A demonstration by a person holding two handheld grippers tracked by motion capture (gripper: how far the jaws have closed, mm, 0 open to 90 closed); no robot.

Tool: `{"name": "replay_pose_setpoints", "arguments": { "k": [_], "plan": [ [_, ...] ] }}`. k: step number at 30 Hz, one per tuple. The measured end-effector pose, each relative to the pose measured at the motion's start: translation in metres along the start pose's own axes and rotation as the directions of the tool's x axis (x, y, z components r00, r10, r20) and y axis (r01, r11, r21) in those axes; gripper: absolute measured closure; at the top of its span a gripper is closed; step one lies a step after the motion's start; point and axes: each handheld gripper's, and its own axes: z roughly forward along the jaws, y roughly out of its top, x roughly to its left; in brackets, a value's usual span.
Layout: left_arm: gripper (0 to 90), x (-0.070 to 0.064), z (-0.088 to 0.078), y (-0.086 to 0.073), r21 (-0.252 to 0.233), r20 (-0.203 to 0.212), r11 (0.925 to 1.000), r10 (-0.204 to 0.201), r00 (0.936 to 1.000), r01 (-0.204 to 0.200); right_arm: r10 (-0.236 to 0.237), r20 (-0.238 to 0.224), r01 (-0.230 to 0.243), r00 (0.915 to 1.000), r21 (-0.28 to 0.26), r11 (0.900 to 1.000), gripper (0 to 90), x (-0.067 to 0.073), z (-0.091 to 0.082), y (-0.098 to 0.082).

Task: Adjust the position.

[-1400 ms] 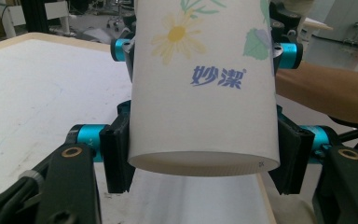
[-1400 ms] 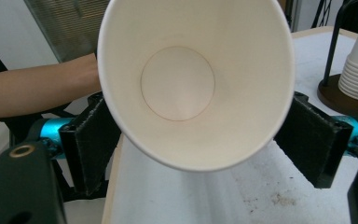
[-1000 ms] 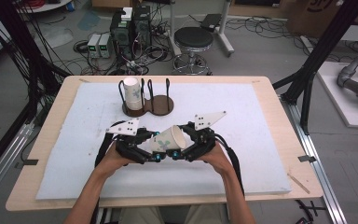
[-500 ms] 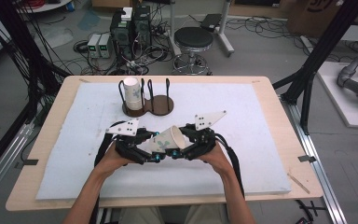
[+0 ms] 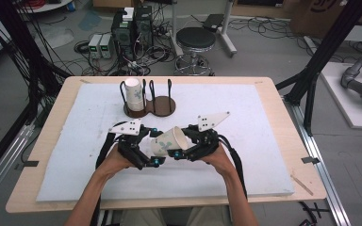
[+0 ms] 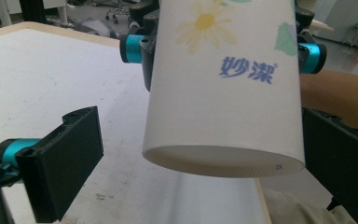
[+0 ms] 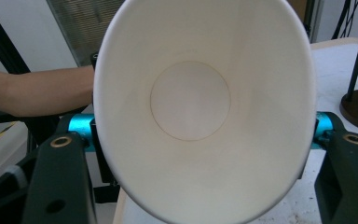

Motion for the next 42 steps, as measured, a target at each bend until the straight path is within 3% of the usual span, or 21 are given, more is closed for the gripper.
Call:
{"name": "replay_pose_setpoints", "arguments": {
  "k": [7, 14, 20, 21, 22, 23, 24, 25, 26, 27, 28, 29, 30, 32, 33, 34, 35, 38, 40, 41, 42],
  "plan": [
    [1.7, -0.003, -0.001, 0.001, 0.018, -0.029, 0.9995, 0.026, 0.9993, -0.025, -0.007, 0.009, 0.007, 0.9999, -0.002, 1.000, 32.9, 0.000, -0.001, 0.000],
    [1.7, -0.005, -0.010, 0.001, 0.046, -0.108, 0.9987, 0.029, 0.9937, -0.024, 0.002, 0.040, -0.002, 0.9992, 0.011, 1.000, 32.8, 0.000, -0.005, 0.001],
    [1.7, -0.006, -0.026, -0.002, 0.055, -0.209, 0.9983, 0.030, 0.9774, -0.019, 0.003, 0.088, -0.006, 0.9962, 0.036, 0.999, 32.7, -0.002, -0.009, 0.002],
    [1.7, -0.007, -0.030, -0.004, 0.065, -0.247, 0.9978, 0.024, 0.9686, -0.008, 0.013, 0.104, -0.019, 0.9945, 0.057, 0.998, 32.7, -0.002, -0.010, 0.002],
    [1.7, -0.007, -0.030, -0.004, 0.065, -0.247, 0.9978, 0.024, 0.9686, -0.008, 0.013, 0.104, -0.019, 0.9945, 0.057, 0.998, 32.7, -0.002, -0.010, 0.002],
    [1.7, -0.007, -0.034, -0.008, 0.062, -0.280, 0.9981, 0.018, 0.9599, -0.001, 0.013, 0.122, -0.022, 0.9924, 0.077, 0.997, 32.6, -0.002, -0.010, 0.003],
    [1.7, -0.007, -0.034, -0.008, 0.062, -0.280, 0.9981, 0.018, 0.9599, -0.001, 0.013, 0.122, -0.022, 0.9924, 0.077, 0.997, 32.6, -0.002, -0.010, 0.003],
    [1.7, -0.008, -0.038, -0.012, 0.058, -0.314, 0.9983, 0.012, 0.9492, 0.007, 0.008, 0.129, -0.019, 0.9916, 0.083, 0.996, 32.6, -0.003, -0.011, 0.004],
    [1.7, -0.008, -0.038, -0.012, 0.058, -0.314, 0.9983, 0.012, 0.9492, 0.007, 0.008, 0.129, -0.019, 0.9916, 0.083, 0.996, 32.6, -0.003, -0.011, 0.004],
    [1.7, -0.008, -0.042, -0.017, 0.056, -0.343, 0.9983, 0.004, 0.9394, 0.016, 0.009, 0.139, -0.021, 0.9902, 0.083, 0.996, 32.6, -0.003, -0.011, 0.004],
    [1.7, -0.008, -0.042, -0.017, 0.056, -0.343, 0.9983, 0.004, 0.9394, 0.016, 0.009, 0.139, -0.021, 0.9902, 0.083, 0.996, 32.6, -0.003, -0.011, 0.004],
    [1.7, -0.008, -0.046, -0.022, 0.053, -0.374, 0.9984, 0.002, 0.9275, 0.019, 0.010, 0.154, -0.025, 0.9880, 0.096, 0.995, 32.6, -0.003, -0.012, 0.005],
    [1.7, -0.008, -0.046, -0.022, 0.053, -0.374, 0.9984, 0.002, 0.9275, 0.019, 0.010, 0.154, -0.025, 0.9880, 0.096, 0.995, 32.6, -0.003, -0.012, 0.005],
    [1.7, -0.008, -0.052, -0.027, 0.045, -0.401, 0.9988, 0.000, 0.9160, 0.020, 0.007, 0.174, -0.028, 0.9848, 0.116, 0.993, 32.6, -0.005, -0.012, 0.007],
    [1.7, -0.009, -0.056, -0.032, 0.027, -0.430, 0.9994, -0.009, 0.9029, 0.023, 0.007, 0.182, -0.031, 0.9834, 0.128, 0.991, 32.7, -0.005, -0.012, 0.008],
    [1.7, -0.009, -0.056, -0.032, 0.027, -0.430, 0.9994, -0.009, 0.9029, 0.023, 0.007, 0.182, -0.031, 0.9834, 0.128, 0.991, 32.7, -0.005, -0.012, 0.008],
    [1.7, -0.009, -0.061, -0.036, 0.010, -0.452, 0.9996, -0.020, 0.8920, 0.028, 0.005, 0.198, -0.032, 0.9803, 0.137, 0.990, 32.6, -0.006, -0.012, 0.010],
    [1.7, -0.010, -0.068, -0.043, -0.009, -0.488, 0.9995, -0.032, 0.8720, 0.031, 0.001, 0.210, -0.032, 0.9777, 0.146, 0.989, 32.6, -0.006, -0.013, 0.011],
    [1.7, -0.010, -0.073, -0.049, -0.016, -0.525, 0.9992, -0.039, 0.8501, 0.036, 0.004, 0.220, -0.040, 0.9755, 0.158, 0.987, 32.7, -0.006, -0.013, 0.012],
    [1.7, -0.011, -0.078, -0.054, -0.032, -0.555, 0.9987, -0.051, 0.8300, 0.040, 0.004, 0.233, -0.046, 0.9724, 0.174, 0.984, 32.7, -0.007, -0.013, 0.013],
    [1.7, -0.011, -0.078, -0.054, -0.032, -0.555, 0.9987, -0.051, 0.8300, 0.040, 0.004, 0.233, -0.046, 0.9724, 0.174, 0.984, 32.7, -0.007, -0.013, 0.013]
  ]
}}
